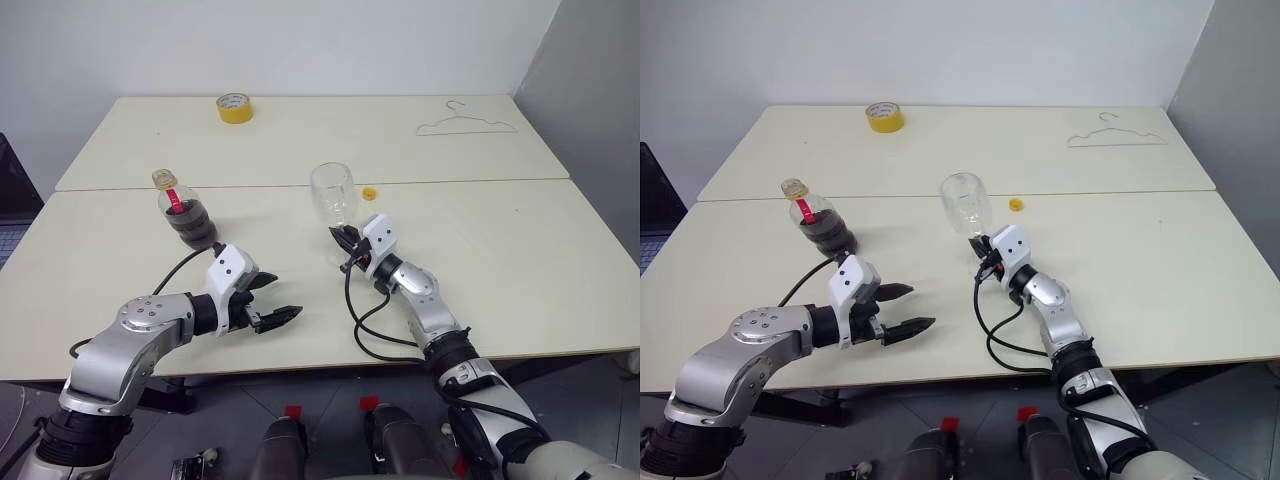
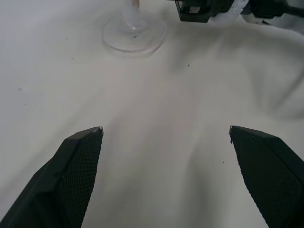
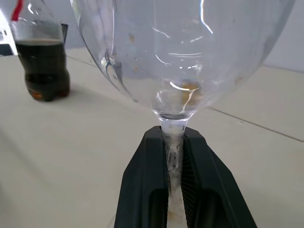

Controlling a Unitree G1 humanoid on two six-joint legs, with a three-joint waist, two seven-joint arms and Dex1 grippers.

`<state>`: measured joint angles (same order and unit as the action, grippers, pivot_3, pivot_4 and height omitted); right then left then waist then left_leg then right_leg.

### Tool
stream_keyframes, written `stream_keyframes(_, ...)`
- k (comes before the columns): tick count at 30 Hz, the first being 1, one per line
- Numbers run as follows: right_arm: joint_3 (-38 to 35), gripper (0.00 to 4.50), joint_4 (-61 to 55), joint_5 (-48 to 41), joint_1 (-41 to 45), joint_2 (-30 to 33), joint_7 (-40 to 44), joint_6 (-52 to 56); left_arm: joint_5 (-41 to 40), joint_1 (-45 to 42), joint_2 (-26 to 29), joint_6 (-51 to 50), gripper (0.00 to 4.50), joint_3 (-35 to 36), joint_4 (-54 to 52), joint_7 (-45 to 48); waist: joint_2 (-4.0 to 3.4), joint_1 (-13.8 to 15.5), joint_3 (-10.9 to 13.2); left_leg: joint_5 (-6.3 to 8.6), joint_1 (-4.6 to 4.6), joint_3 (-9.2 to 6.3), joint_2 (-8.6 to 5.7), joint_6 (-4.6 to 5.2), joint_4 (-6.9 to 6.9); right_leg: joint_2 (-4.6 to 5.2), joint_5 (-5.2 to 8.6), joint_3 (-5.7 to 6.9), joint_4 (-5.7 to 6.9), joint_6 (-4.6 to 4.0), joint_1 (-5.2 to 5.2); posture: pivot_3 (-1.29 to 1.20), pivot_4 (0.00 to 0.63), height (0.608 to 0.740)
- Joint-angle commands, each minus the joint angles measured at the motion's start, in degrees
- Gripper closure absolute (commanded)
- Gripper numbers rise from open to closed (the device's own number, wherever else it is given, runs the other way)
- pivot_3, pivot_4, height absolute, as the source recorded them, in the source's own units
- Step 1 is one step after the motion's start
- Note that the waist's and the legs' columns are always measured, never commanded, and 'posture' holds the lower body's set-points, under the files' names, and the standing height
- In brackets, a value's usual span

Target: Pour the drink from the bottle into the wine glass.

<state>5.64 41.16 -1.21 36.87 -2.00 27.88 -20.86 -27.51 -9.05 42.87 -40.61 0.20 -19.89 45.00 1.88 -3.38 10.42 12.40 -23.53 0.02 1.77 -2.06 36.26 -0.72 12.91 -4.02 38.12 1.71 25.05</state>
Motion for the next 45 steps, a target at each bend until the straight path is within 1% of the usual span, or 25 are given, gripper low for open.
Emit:
stream_keyframes(1, -0.3, 4.40, -0.2, -0.4, 0.2, -1.7, -1.8, -4.8, 0.5, -0.1, -0.1, 0.5, 0.00, 0.3, -2.3, -0.6, 0.00, -0.1, 0.0, 0.00, 0.00, 0.00, 0.01, 0.00, 0.00, 0.00, 0.00, 0.00, 0.01, 0.00, 0.00, 0.00, 0.150, 0.740)
stream_keyframes(3, -0.4, 4.40, 0.2, -0.9, -0.4, -2.2, -1.8, -5.2, 0.5, 0.0, -0.1, 0.4, 0.00, 0.3, -2.4, -0.7, 0.00, -0.1, 0.0, 0.00, 0.01, -0.02, 0.01, 0.00, 0.00, -0.01, 0.00, 0.01, 0.01, 0.00, 0.00, 0.00, 0.150, 0.740)
stream_keyframes(7, -0.5, 4.40, -1.9, -3.3, -2.7, -3.0, 0.2, -2.9, 0.9, 0.1, 0.0, 0.4, 0.00, 0.3, -2.5, -0.9, 0.01, 0.0, 0.0, 0.00, 0.01, -0.01, 0.00, 0.00, 0.00, 0.00, 0.00, 0.00, 0.00, 0.00, -0.02, 0.00, 0.150, 0.740)
stream_keyframes(13, 0.2, 4.40, -4.6, -3.0, -5.8, -2.8, -0.3, 0.2, 1.1, 0.0, 0.0, 0.3, 0.00, 0.4, -2.4, -0.7, 0.01, 0.0, 0.0, 0.00, 0.07, -0.01, 0.01, 0.00, 0.00, 0.01, 0.00, 0.00, 0.04, 0.00, -0.06, 0.00, 0.150, 0.740)
stream_keyframes(15, 0.5, 3.68, -5.0, -2.6, -6.2, -2.6, -0.3, 0.4, 1.1, -0.2, 0.0, 0.2, 0.00, 0.4, -2.3, -0.6, 0.02, 0.0, 0.0, 0.00, 0.13, -0.02, 0.01, 0.00, 0.00, 0.00, 0.00, 0.01, 0.05, -0.01, -0.12, 0.00, 0.150, 0.740)
stream_keyframes(17, 0.7, 3.18, -5.4, -2.3, -6.3, -2.6, -0.3, 0.0, 1.1, -0.4, 0.0, 0.3, 0.00, 0.4, -2.1, -0.5, 0.02, 0.0, 0.0, 0.00, 0.18, -0.02, 0.01, 0.00, 0.00, 0.00, 0.00, 0.01, 0.04, -0.01, -0.17, 0.00, 0.150, 0.740)
stream_keyframes(18, 0.8, 2.77, -5.6, -2.2, -6.4, -2.5, -0.3, -0.1, 1.1, -0.4, 0.0, 0.3, 0.00, 0.4, -2.0, -0.5, 0.02, 0.0, 0.0, 0.00, 0.18, -0.01, 0.01, 0.00, 0.00, 0.00, 0.00, 0.00, 0.04, -0.01, -0.17, 0.00, 0.150, 0.740)
stream_keyframes(24, 1.5, 0.76, -7.0, -2.1, -6.7, -1.2, 1.0, 0.0, 0.9, -0.3, 0.2, 0.7, 0.00, 1.3, -1.0, -0.1, 0.02, 0.0, 0.0, 0.00, 0.18, 0.00, 0.01, 0.00, 0.00, 0.00, 0.00, 0.00, 0.04, -0.01, -0.17, 0.00, 0.150, 0.740)
stream_keyframes(25, 1.6, 0.34, -7.5, -2.2, -6.9, -0.9, 1.3, 0.4, 0.8, -0.2, 0.2, 0.7, 0.00, 1.7, -0.9, -0.1, 0.02, 0.0, 0.0, 0.00, 0.18, 0.00, 0.01, 0.00, 0.00, 0.00, 0.00, -0.01, 0.04, -0.01, -0.17, 0.00, 0.150, 0.740)
stream_keyframes(26, 2.0, 0.08, -8.5, -2.2, -7.1, -0.2, 2.1, 0.8, 0.4, -0.1, 0.3, 0.8, 0.00, 2.7, -0.6, 0.1, 0.02, 0.0, 0.0, 0.00, 0.18, 0.00, 0.01, 0.00, 0.00, 0.00, 0.00, -0.01, 0.03, 0.00, -0.17, 0.00, 0.150, 0.740)
stream_keyframes(29, 2.4, 0.04, -12.9, -2.9, -7.9, 1.8, 3.6, 3.6, -1.4, 0.3, 0.5, 0.9, 0.00, 6.3, 0.1, 0.4, 0.02, 0.0, 0.0, 0.00, 0.18, 0.00, 0.01, 0.00, 0.00, 0.00, 0.00, 0.00, 0.03, 0.00, -0.16, 0.00, 0.150, 0.740)
stream_keyframes(34, 1.9, 0.04, -18.3, -4.5, -9.3, 4.6, 5.4, 7.6, -1.8, 1.1, 0.5, 1.6, 0.00, 9.0, 1.4, 1.4, 0.02, 0.0, 0.0, 0.00, 0.18, 0.00, 0.01, 0.00, 0.00, 0.00, 0.01, 0.00, 0.03, 0.00, -0.17, 0.00, 0.150, 0.740)
stream_keyframes(36, 2.1, 0.04, -20.9, -5.3, -10.2, 6.2, 7.3, 9.5, -1.9, 1.6, 0.9, 1.9, 0.00, 9.9, 2.1, 1.8, 0.02, 0.0, 0.0, 0.00, 0.18, 0.02, 0.00, 0.00, 0.00, 0.01, 0.01, -0.01, 0.03, 0.00, -0.17, 0.00, 0.150, 0.740)
stream_keyframes(38, 2.8, 0.04, -25.5, -6.9, -11.6, 8.9, 10.7, 14.1, -3.0, 2.8, 1.3, 1.9, 0.00, 12.4, 2.7, 2.2, 0.02, 0.0, 0.0, 0.00, 0.17, 0.00, 0.01, 0.00, 0.00, 0.00, 0.01, 0.00, 0.03, -0.01, -0.16, 0.00, 0.150, 0.740)
stream_keyframes(40, 3.7, 0.04, -31.4, -8.1, -13.1, 13.6, 15.5, 20.1, -4.7, 4.6, 1.5, 1.9, 0.00, 16.8, 2.9, 2.8, 0.02, 0.1, 0.0, 0.00, 0.16, 0.01, 0.01, 0.00, 0.00, 0.00, 0.01, 0.00, 0.01, -0.01, -0.16, 0.00, 0.150, 0.740)
stream_keyframes(41, 4.0, 0.04, -34.9, -9.1, -13.8, 17.1, 18.2, 24.7, -5.7, 5.8, 1.5, 2.1, 0.00, 19.6, 3.0, 3.1, 0.03, 0.1, 0.0, 0.00, 0.16, 0.04, 0.02, 0.00, 0.00, 0.02, 0.02, -0.02, 0.01, -0.01, -0.15, 0.00, 0.150, 0.740)
stream_keyframes(44, 2.8, 0.04, -44.3, -12.9, -14.2, 31.6, 27.8, 39.2, -8.3, 9.4, 0.1, 4.0, 0.00, 29.9, 4.3, 2.0, 0.01, 0.2, 0.0, 0.00, 0.13, 0.07, -0.01, 0.00, 0.00, 0.06, 0.05, -0.02, -0.03, -0.06, -0.11, 0.00, 0.150, 0.740)
stream_keyframes(45, 2.1, 0.04, -46.3, -14.6, -13.9, 35.4, 30.2, 42.9, -8.8, 10.1, -0.4, 4.6, 0.00, 32.2, 4.8, 1.3, 0.01, 0.3, 0.0, 0.00, 0.13, 0.08, -0.02, 0.00, 0.00, 0.10, 0.14, -0.01, -0.04, -0.20, -0.12, 0.00, 0.150, 0.740)
